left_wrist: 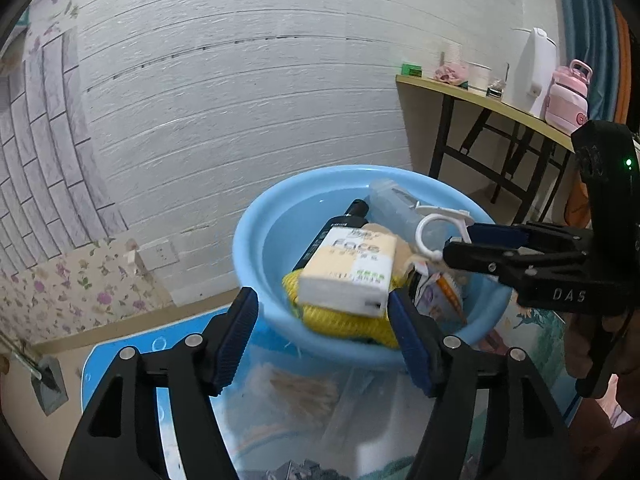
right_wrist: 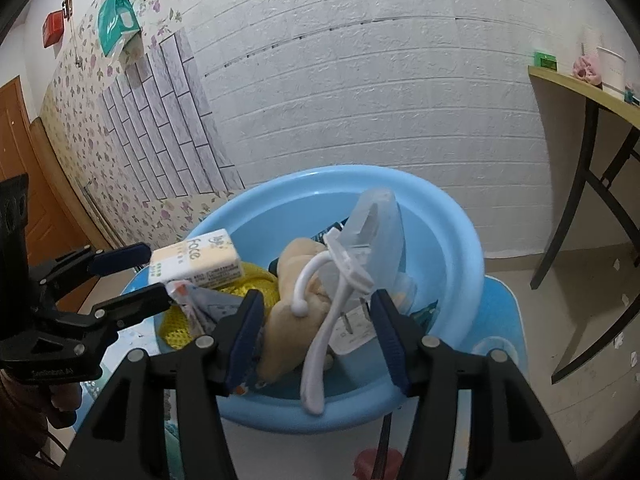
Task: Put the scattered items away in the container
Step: 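Open both tools to drop the tissue pack and hook into the basin, then withdraw both tools from the basin toward the clear bag of cotton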
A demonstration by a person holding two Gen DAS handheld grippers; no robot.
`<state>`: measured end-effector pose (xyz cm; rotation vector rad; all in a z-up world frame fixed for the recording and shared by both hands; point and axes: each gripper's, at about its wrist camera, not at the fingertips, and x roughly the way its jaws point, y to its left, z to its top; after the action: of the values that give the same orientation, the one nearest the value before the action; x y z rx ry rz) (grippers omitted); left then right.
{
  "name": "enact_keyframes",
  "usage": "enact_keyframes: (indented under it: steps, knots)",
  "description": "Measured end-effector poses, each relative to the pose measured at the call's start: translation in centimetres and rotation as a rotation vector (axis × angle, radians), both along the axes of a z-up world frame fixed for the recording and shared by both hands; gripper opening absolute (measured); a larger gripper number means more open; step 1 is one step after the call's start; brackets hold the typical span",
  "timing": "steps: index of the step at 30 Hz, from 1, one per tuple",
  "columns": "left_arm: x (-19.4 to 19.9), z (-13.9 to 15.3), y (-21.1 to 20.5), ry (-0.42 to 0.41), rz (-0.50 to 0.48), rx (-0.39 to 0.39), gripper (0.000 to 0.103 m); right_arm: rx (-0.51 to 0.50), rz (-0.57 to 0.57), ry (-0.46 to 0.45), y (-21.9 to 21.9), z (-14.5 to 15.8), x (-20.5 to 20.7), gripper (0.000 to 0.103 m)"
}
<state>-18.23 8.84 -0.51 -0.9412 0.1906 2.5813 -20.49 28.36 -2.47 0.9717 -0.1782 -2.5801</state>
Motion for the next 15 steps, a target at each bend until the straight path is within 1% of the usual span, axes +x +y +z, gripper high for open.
enact_keyframes:
  steps: [6, 10, 11, 13, 15]
  knots:
    - [1.6, -0.5, -1.0, -0.022, 0.023, 0.006, 0.068, 0.003, -0.002, 0.002, -0.4, 0.8, 1.2, 0.055]
    - [3.1, -0.2, -1.6, -0.027, 0.026, 0.022, 0.068, -0.013, -0.001, 0.006, -0.3, 1.4, 2.6, 0.055]
    - [3.4, -0.1, -1.7, -0.024, 0.027, 0.021, 0.069, -0.013, 0.000, 0.008, -0.4, 1.6, 2.9, 0.055]
    - [4.3, 0.3, -1.9, -0.012, 0.029, 0.023, 0.074, -0.011, 0.001, 0.009, -0.5, 1.9, 3.5, 0.055]
    - [5.1, 0.6, -2.3, -0.003, 0.033, 0.025, 0.076, -0.014, 0.004, 0.009, -0.8, 2.2, 4.2, 0.055]
